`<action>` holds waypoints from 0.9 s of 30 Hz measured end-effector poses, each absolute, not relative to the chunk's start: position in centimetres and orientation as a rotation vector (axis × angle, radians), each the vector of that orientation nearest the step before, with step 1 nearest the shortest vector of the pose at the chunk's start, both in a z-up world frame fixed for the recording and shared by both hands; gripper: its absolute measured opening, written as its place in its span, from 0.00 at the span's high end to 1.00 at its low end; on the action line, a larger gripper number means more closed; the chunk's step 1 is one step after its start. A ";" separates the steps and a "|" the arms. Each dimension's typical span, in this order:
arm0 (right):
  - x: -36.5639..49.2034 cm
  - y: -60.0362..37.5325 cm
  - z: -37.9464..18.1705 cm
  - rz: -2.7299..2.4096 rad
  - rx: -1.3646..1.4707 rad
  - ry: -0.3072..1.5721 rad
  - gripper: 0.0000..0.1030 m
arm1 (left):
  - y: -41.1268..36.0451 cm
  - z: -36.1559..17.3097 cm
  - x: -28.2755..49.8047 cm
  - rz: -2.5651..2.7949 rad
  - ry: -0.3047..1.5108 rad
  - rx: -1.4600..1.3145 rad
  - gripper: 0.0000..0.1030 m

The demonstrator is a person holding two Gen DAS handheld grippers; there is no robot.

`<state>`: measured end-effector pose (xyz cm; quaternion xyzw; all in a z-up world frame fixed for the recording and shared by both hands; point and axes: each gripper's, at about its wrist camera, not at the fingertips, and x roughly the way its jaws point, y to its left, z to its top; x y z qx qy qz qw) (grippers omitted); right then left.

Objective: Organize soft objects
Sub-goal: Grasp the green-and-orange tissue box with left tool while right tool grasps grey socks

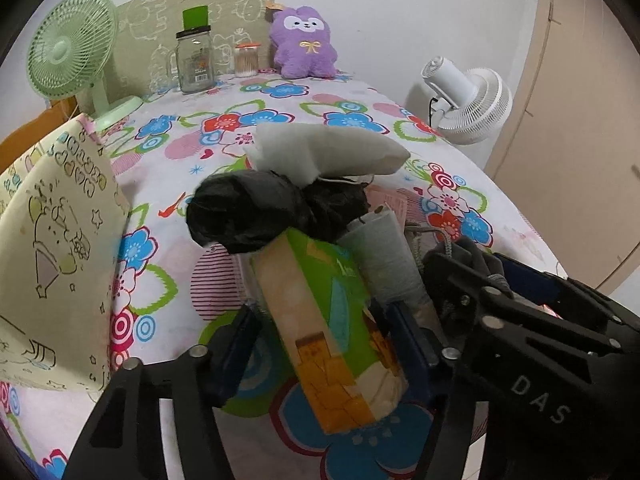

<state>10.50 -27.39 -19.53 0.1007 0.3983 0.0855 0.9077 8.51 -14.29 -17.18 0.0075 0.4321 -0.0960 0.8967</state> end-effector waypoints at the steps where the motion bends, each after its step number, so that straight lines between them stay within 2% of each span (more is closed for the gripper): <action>1: 10.5 -27.3 -19.6 0.180 0.209 0.823 0.44 | -14.3 -17.1 8.5 -0.201 0.893 0.019 0.49; 2: 10.5 -27.3 -19.5 0.178 0.210 0.825 0.48 | -14.4 -17.0 8.5 -0.200 0.891 0.025 0.53; 3: 10.5 -27.2 -19.5 0.180 0.210 0.826 0.50 | -14.5 -17.0 8.6 -0.196 0.890 0.033 0.61; 7: 10.6 -27.1 -19.2 0.179 0.201 0.821 0.55 | -14.1 -17.2 9.1 -0.199 0.910 0.022 0.74; 13: 10.8 -27.2 -18.2 0.173 0.198 0.800 0.57 | -14.3 -16.3 9.0 -0.213 0.890 0.032 0.78; 27: 10.8 -27.1 -15.3 0.175 0.184 0.744 0.58 | -14.4 -13.3 8.8 -0.200 0.825 0.057 0.79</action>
